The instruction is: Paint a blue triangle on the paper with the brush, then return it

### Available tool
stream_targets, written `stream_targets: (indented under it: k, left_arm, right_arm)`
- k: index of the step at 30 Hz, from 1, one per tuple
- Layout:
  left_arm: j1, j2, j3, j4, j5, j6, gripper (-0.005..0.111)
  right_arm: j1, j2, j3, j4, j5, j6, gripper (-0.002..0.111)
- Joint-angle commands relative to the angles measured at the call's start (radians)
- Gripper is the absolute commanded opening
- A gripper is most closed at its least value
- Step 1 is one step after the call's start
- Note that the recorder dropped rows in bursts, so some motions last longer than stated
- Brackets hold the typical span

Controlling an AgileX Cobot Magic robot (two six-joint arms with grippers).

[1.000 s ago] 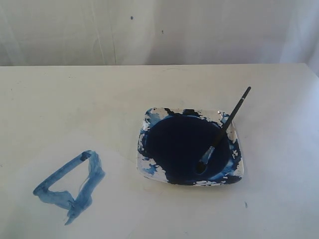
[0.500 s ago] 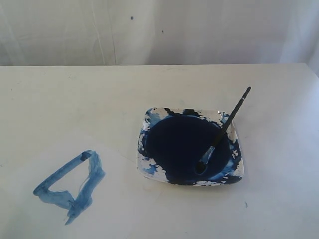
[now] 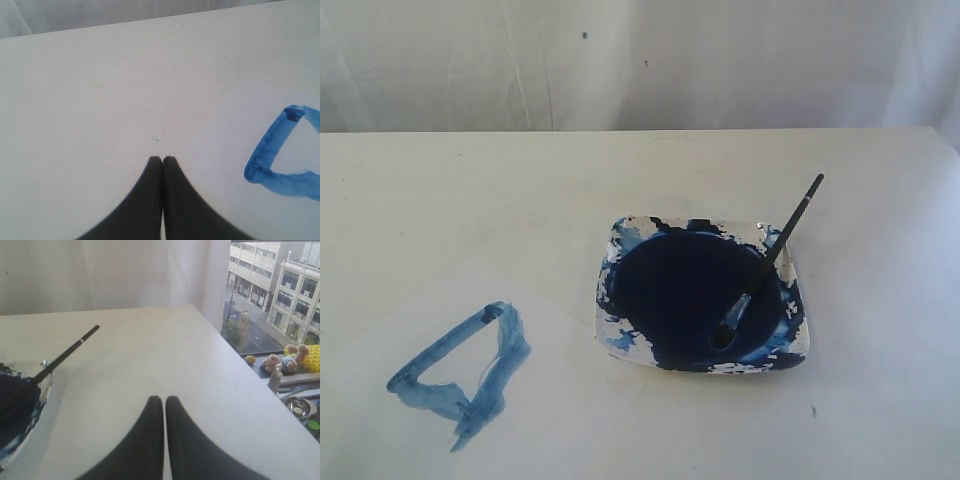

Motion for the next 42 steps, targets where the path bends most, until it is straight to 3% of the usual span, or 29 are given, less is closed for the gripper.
stream_targets:
  k: [1,7,42]
  left_arm:
    - [-0.007,-0.005,0.004,0.001,-0.003,-0.01,0.0]
    - [-0.007,-0.005,0.004,0.001,-0.003,-0.01,0.0]
    - [-0.007,-0.005,0.004,0.001,-0.003,-0.01,0.0]
  right_arm:
    - [0.003,-0.049,0.005,-0.01,0.128,0.003,0.003]
    - [0.142,-0.094,0.005,-0.01,0.173,0.003,0.003]
    - [0.144,-0.094,0.005,-0.007,0.176,0.017,0.003]
